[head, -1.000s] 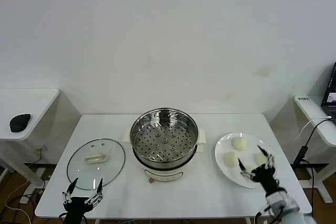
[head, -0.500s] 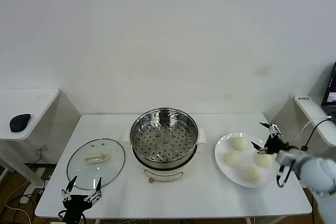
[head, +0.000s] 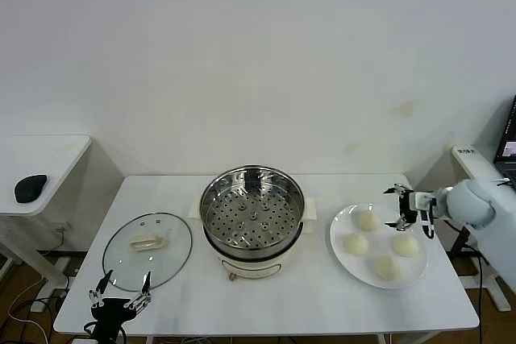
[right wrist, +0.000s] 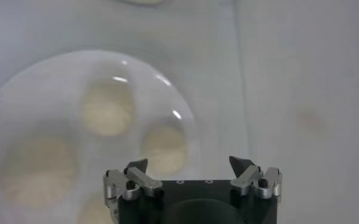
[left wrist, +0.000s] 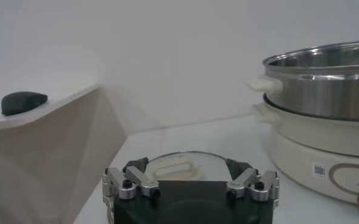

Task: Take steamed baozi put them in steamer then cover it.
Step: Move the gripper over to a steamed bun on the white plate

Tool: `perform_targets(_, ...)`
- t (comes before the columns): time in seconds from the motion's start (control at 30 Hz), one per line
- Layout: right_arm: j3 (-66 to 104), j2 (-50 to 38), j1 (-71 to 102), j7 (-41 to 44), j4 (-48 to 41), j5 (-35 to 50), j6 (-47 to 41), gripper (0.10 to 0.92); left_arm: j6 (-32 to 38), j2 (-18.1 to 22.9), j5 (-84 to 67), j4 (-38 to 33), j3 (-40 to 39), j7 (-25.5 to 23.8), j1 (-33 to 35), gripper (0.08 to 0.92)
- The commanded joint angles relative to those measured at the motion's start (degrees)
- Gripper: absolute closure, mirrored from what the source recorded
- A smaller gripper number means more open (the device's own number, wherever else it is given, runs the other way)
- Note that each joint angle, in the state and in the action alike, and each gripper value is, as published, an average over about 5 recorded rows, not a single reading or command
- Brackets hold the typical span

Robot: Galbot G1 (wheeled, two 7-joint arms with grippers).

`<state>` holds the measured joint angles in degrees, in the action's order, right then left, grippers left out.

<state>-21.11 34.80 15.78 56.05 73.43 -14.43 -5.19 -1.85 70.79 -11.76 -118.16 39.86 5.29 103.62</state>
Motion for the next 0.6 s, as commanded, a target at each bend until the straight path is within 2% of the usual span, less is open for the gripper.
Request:
perform_targets(0.03,-15.4,5.6,-13.1,4.8,-10.9,-1.4,0.4,0.203,0.0,0.0,0.0,0.8,0.5,0.0,-0.3,0.177)
perform_targets(0.27,-15.7,11.2,-11.8,3.0,-16.0,-2.7,-0.2,0.203,0.1,0.1,0.0,1.3,0.7,0.0,-0.4,0.177)
perform_targets(0.6,-14.2,14.7,-10.6,1.7,-19.5,-3.4,-0.4,0.203,0.7,0.3,0.2,2.0,0.7,0.0,-0.3,0.177)
